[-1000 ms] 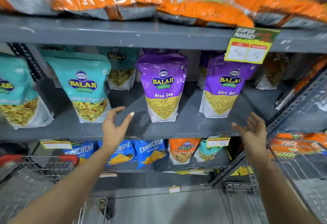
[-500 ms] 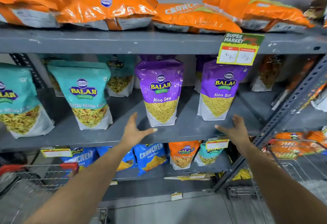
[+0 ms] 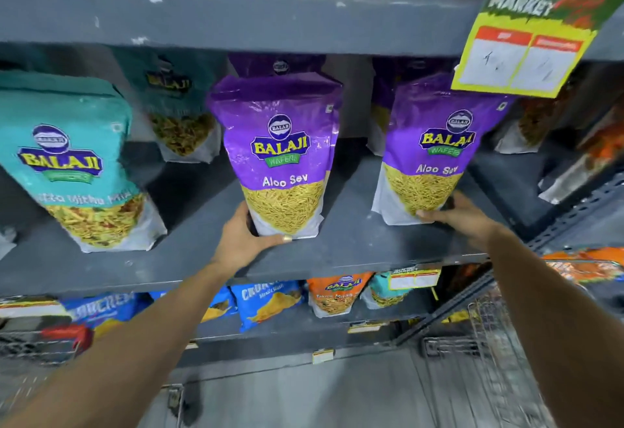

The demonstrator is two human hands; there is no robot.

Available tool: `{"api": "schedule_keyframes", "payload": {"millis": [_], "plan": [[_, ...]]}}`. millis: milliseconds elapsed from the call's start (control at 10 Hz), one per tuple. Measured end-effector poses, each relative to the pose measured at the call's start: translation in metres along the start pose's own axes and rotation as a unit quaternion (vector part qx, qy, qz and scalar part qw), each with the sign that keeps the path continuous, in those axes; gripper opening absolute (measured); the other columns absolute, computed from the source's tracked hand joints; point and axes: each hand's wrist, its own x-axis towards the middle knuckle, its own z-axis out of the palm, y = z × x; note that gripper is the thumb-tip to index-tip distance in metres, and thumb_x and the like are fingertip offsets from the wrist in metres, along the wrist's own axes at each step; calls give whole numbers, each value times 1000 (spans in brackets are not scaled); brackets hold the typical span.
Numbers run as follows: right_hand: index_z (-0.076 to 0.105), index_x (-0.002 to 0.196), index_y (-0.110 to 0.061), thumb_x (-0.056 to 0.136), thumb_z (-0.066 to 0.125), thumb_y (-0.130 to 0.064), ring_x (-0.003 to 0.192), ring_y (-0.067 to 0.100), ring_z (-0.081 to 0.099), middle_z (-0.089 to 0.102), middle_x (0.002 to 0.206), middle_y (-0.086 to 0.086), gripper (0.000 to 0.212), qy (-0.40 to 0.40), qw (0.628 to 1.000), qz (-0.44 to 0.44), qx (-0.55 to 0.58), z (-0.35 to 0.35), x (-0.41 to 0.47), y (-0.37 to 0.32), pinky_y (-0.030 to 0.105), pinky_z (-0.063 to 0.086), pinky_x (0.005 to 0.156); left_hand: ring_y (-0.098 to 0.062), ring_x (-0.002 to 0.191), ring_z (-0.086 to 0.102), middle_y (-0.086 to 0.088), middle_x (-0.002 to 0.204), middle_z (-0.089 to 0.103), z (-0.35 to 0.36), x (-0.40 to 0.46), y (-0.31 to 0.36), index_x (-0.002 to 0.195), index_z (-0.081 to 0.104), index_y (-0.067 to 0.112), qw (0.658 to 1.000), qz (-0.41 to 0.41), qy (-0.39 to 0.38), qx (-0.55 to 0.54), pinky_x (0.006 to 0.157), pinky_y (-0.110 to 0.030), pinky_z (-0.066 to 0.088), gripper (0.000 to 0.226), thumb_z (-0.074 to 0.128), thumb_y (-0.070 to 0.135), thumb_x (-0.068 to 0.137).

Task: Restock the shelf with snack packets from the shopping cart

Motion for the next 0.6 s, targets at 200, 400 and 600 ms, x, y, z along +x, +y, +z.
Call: {"api": "schedule_keyframes", "payload": {"millis": [200, 400, 600], "plan": [[47, 134, -15, 73, 82, -12, 120, 20, 54, 61, 129, 4, 70, -4, 1000, -12, -5, -2, -1, 6, 30, 39, 98, -6, 109, 64, 6, 123, 66, 1, -2, -1, 131, 50, 20, 1000, 3, 1, -10, 92, -24, 51, 85, 93, 23, 58], [48, 135, -14, 73, 82, -12, 117, 18, 55, 62, 126, 3, 71, -8, 1000, -19, 2, -1, -5, 10, 20, 41, 87, -7, 109, 63, 7, 123, 64, 2, -4, 2, 132, 47, 21, 1000, 1, 0, -4, 93, -24, 50, 87, 93, 27, 58], [22, 151, -18, 74, 78, 4, 133, 16, 47, 54, 133, -10, 98, 44, 994, -44, 93, 2, -20, 15, 28, 45, 100, -5, 119, 56, 18, 130, 56, 0, -11, 7, 141, 36, 27, 999, 20, 16, -20, 99, -26, 46, 103, 93, 35, 55]]}}
